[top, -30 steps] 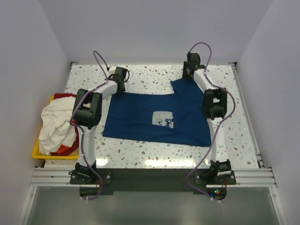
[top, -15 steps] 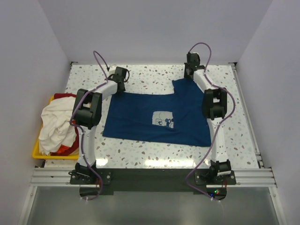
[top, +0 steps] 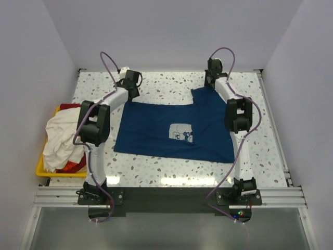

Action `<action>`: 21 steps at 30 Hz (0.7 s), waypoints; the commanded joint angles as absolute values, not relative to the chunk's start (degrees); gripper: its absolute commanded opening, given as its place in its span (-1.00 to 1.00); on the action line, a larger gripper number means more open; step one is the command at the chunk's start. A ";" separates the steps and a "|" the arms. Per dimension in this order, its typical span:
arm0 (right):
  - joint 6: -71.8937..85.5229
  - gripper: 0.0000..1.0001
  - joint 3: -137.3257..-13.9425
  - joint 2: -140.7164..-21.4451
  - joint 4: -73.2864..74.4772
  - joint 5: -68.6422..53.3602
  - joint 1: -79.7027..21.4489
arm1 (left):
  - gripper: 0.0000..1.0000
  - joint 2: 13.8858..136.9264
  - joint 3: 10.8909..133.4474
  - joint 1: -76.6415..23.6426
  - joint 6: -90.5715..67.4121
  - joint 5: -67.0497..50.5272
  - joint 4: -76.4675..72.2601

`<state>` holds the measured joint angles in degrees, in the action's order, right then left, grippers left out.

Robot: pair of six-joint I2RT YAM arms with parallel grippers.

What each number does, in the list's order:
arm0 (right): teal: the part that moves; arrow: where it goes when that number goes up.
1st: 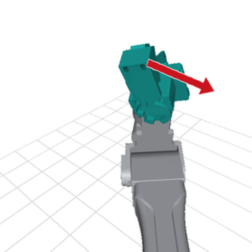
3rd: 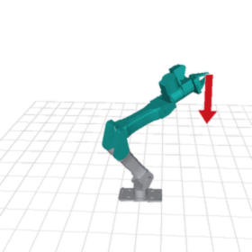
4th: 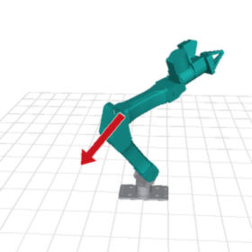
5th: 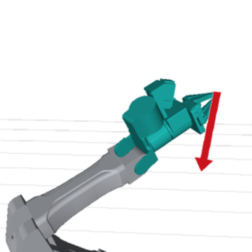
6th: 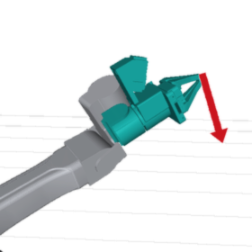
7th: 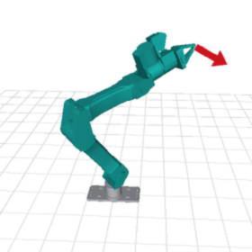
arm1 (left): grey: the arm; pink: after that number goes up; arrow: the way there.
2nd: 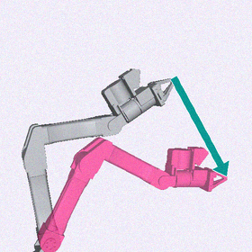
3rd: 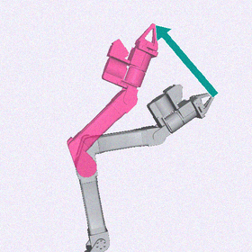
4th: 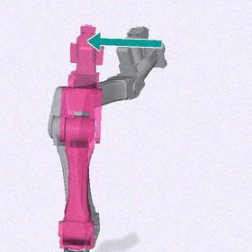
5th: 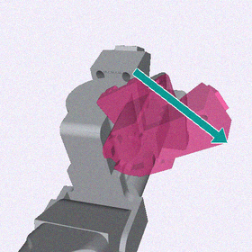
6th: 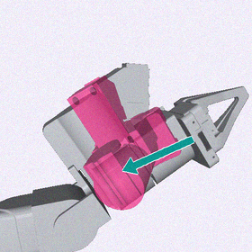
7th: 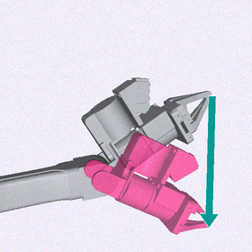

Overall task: Fold and stack the t-shirts
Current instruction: Fold the tshirt

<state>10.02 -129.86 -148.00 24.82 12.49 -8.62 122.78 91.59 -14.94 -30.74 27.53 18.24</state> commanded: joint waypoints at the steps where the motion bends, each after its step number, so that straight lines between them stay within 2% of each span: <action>1: 10.28 -1.00 -129.11 -144.49 24.96 12.22 -8.70 | 0.10 118.21 92.72 -14.50 -29.01 26.98 14.50; 21: 9.93 -1.00 -128.41 -143.61 25.05 11.87 -8.70 | -0.09 127.53 96.15 -14.59 -32.78 26.98 19.60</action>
<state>10.00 -129.16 -147.57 24.80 12.43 -8.62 127.46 93.65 -14.96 -31.31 26.87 19.29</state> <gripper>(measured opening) 0.026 0.460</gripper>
